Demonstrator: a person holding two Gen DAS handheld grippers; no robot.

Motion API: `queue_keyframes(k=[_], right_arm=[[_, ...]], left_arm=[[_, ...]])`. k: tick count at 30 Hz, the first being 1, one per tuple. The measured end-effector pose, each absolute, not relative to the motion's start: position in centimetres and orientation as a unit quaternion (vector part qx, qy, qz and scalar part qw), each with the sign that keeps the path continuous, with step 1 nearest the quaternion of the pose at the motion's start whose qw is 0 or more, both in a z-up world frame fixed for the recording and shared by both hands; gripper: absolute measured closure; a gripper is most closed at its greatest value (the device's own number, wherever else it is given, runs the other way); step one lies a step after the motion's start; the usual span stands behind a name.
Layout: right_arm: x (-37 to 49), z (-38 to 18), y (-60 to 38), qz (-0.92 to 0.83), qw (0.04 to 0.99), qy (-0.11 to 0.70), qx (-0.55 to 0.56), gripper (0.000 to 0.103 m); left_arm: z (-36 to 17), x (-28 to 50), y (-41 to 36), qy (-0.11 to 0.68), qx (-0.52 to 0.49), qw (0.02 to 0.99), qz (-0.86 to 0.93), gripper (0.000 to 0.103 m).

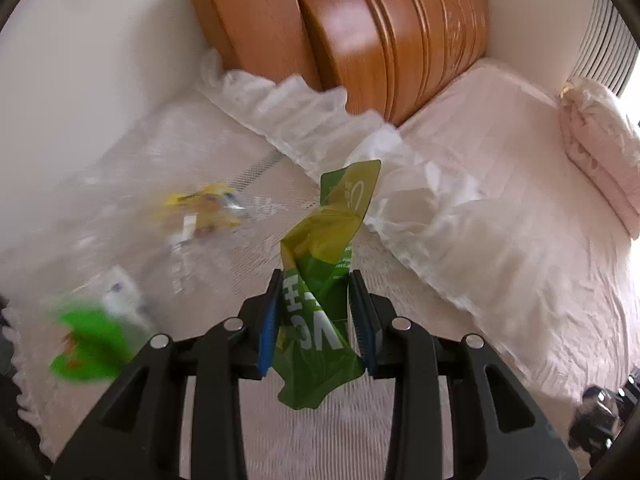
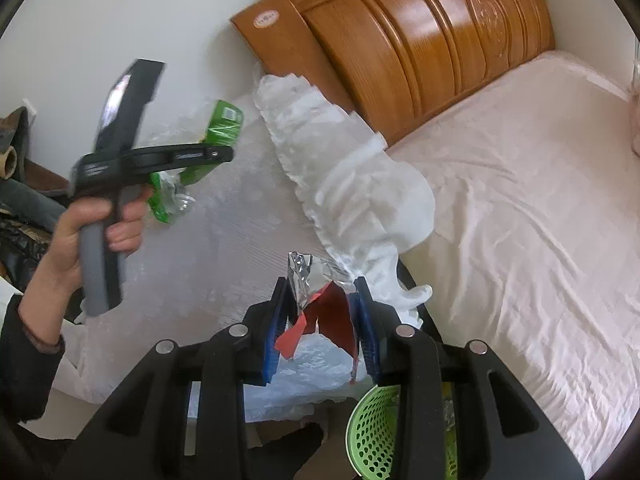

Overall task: Collect trash
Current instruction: 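Grasp the green snack bag with the left tool while the right tool holds the red-foil wrapper, then release the red-foil wrapper into the wastebasket with the right tool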

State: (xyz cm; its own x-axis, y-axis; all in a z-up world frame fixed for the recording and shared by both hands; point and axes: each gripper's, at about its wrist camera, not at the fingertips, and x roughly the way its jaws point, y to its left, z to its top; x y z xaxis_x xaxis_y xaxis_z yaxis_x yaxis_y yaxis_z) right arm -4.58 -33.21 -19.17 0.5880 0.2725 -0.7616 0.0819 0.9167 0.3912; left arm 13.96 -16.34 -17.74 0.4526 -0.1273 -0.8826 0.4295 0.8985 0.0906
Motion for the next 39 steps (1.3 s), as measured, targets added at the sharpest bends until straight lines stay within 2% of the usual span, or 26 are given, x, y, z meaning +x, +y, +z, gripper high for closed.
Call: queue_keyframes(k=[8,17,21,29,30,31,33,36,39], right_arm=[[-7.9,-16.3,-31.3,0.028,0.881,0.438,0.176,0.069],[-13.7,-16.6,-30.5,-0.031,0.873,0.45,0.186,0.069],[-16.0,-19.7,-31.0,-0.071,0.853,0.481,0.19,0.069],[-18.4,-35.9,-33.1,-0.163,0.773,0.576,0.21,0.069],[-18.4,-38.3,-33.5,-0.172,0.758,0.589,0.22,0.064],[-18.5,-39.4,-33.7,-0.178,0.749,0.596,0.227,0.048],[-18.7,-42.6,-34.5,-0.202,0.724,0.612,0.246,0.03],[-18.9,-44.4,-35.6,-0.214,0.702,0.622,0.272,0.024],[-19.9,-43.4,-37.0,-0.217,0.705,0.61,0.292,0.023]], left_arm=[[-10.7,5.4,-12.7,0.481,0.138,0.842,-0.2,0.071],[-10.1,-1.2,-10.3,0.483,0.162,0.824,-0.249,0.071],[-11.1,-2.7,-10.4,0.486,0.175,0.814,-0.267,0.071],[-14.0,-6.0,-12.4,0.48,0.222,0.787,-0.318,0.071],[-14.2,-6.3,-12.6,0.48,0.225,0.784,-0.322,0.071],[-14.4,-6.6,-12.9,0.481,0.228,0.781,-0.326,0.071],[-15.0,-7.2,-13.6,0.483,0.238,0.773,-0.335,0.071],[-15.7,-8.2,-14.6,0.481,0.256,0.764,-0.346,0.071],[-16.3,-9.3,-15.8,0.48,0.274,0.753,-0.357,0.071]])
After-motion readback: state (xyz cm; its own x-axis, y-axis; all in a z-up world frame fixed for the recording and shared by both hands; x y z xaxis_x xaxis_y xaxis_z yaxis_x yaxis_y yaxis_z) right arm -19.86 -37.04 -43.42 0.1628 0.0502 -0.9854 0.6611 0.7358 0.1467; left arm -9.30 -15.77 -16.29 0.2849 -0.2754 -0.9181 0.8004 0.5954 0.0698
